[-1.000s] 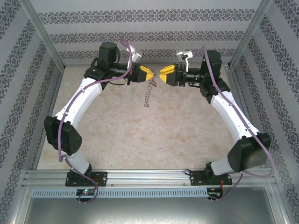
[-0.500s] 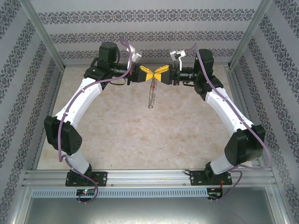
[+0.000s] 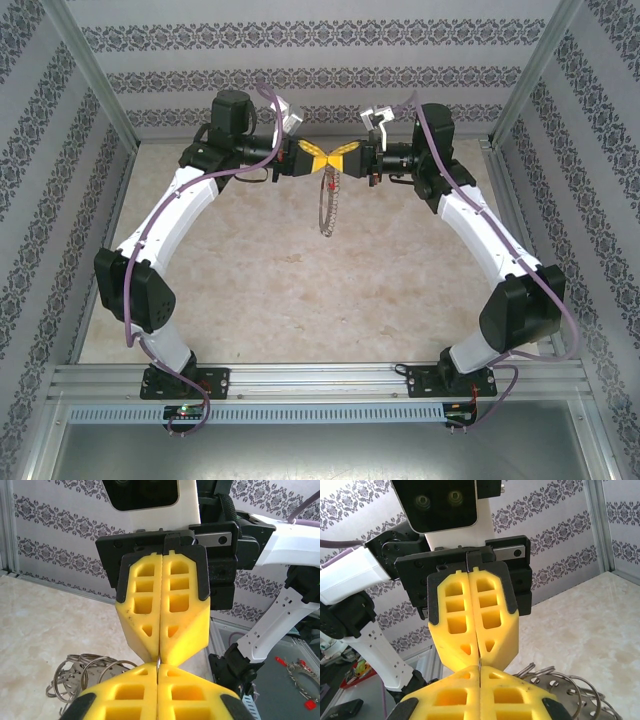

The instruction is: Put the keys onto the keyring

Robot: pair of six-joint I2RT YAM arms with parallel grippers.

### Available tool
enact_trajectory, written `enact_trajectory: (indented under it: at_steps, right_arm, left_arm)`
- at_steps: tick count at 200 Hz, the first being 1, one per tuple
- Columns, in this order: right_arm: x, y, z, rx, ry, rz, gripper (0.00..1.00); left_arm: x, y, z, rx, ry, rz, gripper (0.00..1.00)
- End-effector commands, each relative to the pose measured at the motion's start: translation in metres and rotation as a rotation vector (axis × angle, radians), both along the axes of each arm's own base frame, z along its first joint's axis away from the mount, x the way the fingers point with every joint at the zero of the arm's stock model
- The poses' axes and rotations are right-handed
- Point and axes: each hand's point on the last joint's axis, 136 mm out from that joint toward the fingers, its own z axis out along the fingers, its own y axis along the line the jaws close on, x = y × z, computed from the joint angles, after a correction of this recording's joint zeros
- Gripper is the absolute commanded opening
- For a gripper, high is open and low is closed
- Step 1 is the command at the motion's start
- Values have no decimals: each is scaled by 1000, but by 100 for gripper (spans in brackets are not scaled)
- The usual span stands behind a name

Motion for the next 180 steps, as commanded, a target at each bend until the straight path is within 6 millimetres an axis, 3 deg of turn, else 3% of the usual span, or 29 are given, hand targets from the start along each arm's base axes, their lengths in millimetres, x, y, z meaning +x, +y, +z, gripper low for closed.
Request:
enact_trajectory:
  at_steps: [1, 38, 70, 101, 180]
  right_arm:
    - [5, -7, 9, -18, -58, -18, 0]
    - [2, -17, 6, -55, -83, -22, 0]
    - [4, -18, 1, -82, -90, -22, 0]
    - [4, -16, 2, -111, -109, -27, 0]
    - [0, 9, -16, -401, -219, -26, 0]
  left_arm:
    - [-14, 12, 26, -1, -79, -2, 19]
    - [-15, 30, 28, 49, -94, 19, 36]
    - [-20, 33, 25, 83, -73, -17, 41]
    - [-21, 33, 18, 106, -47, -32, 42]
    - [-23, 35, 14, 118, -55, -38, 44]
